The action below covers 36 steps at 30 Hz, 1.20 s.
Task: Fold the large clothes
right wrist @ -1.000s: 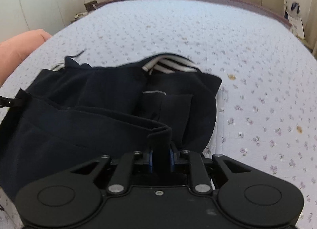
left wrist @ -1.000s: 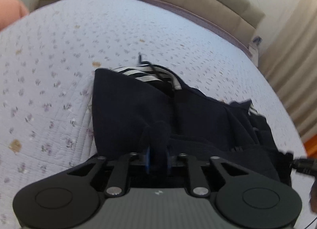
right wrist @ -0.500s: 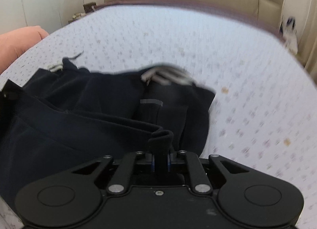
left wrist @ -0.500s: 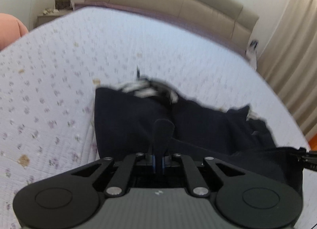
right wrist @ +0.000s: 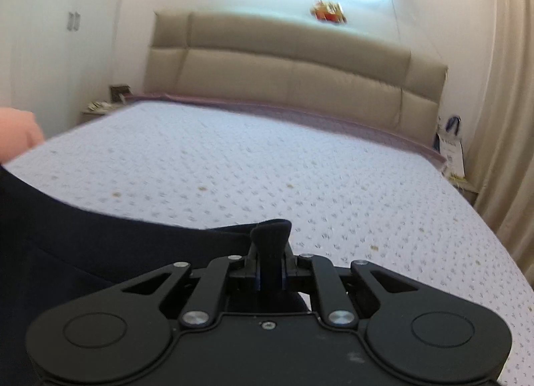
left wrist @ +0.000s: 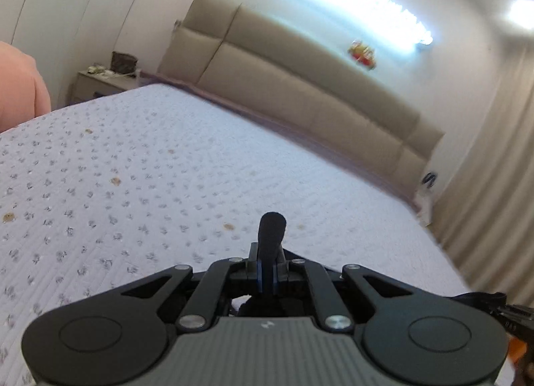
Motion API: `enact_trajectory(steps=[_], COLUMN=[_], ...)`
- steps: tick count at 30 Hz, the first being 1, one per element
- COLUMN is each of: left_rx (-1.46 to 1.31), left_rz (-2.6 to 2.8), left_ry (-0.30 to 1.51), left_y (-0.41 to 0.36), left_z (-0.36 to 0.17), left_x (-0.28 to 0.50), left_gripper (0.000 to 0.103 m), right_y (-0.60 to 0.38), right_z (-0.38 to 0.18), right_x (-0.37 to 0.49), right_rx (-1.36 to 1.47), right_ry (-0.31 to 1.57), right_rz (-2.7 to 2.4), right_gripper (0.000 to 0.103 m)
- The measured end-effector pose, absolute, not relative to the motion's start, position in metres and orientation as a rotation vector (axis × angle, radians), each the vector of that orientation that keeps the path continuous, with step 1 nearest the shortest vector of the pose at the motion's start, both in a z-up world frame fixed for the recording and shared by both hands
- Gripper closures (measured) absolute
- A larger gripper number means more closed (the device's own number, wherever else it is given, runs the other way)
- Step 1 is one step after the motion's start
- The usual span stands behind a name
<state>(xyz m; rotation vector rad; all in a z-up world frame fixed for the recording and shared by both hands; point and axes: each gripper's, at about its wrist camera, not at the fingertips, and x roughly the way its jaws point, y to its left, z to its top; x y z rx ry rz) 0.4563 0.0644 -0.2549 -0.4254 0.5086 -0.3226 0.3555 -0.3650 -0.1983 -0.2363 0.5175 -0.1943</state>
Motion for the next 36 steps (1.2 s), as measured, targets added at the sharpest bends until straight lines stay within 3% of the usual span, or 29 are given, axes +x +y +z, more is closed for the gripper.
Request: enact_trajectory(steps=[7,9,12,13,14,17,18,19,21,22,23,30,31,32,36], left_rx=[-0.206,-0.192,-0.223,-0.232,-0.234,-0.241,-0.255,-0.278,-0.312,-0.327,-0.336,-0.345,-0.340,-0.368,-0.483], left_rz=[-0.224,-0.191,-0.174,-0.171,-0.154,-0.124,-0.138,-0.169,-0.227,-0.259,-0.281,-0.318,-0.315,-0.319,-0.331], left_ry=[0.713,0.714,0.709,0.697,0.675,0.595,0.579,0.574,0.582,0.599,0.620,0.891,0.874,0.855,0.872], left_y=[0.018,0.016,0.024,0.028,0.037,0.048,0.048,0.047,0.041,0.036,0.032,0.008,0.009,0.013,0.024], left_z=[-0.339,-0.342,-0.338,-0.333,-0.327,-0.298,-0.287,-0.278,-0.268,-0.266,-0.267,-0.330,-0.338,-0.341,-0.332], left_x=[0.502,0.505,0.505,0.501,0.493,0.463,0.453,0.441,0.418,0.404,0.393,0.346,0.341,0.337,0.336], left_gripper=[0.092,0.075,0.074,0.075,0.075,0.075,0.075,0.075,0.075,0.075,0.076,0.081,0.082,0.082,0.083], right_y=[-0.374,-0.372,-0.371,-0.371,-0.368,-0.346,-0.337,-0.324,-0.303,-0.289,-0.277,-0.243,-0.246,-0.247,-0.241], right_z=[-0.291,-0.297,-0.287,-0.276,-0.263,-0.227,-0.218,-0.209,-0.204,-0.207,-0.214,-0.320,-0.326,-0.327,-0.317], right_x=[0.413,0.414,0.411,0.406,0.395,0.362,0.354,0.342,0.333,0.329,0.328,0.344,0.344,0.344,0.339], right_rx=[-0.260,-0.276,-0.292,-0.280,-0.269,-0.274,-0.271,-0.252,-0.188,-0.158,-0.138,-0.090,-0.080,-0.074,-0.085], right_ry=[0.790,0.802,0.801,0.788,0.761,0.659,0.643,0.633,0.663,0.702,0.741,1.038,1.007,0.994,0.997], right_rz=[-0.273,-0.266,-0.296,-0.309,-0.313,-0.268,-0.235,-0.184,-0.077,-0.021,0.019,0.046,0.035,0.030,0.009], right_gripper=[0.087,0.082,0.057,0.043,0.037,0.037,0.037,0.044,0.065,0.083,0.089,0.091,0.099,0.100,0.098])
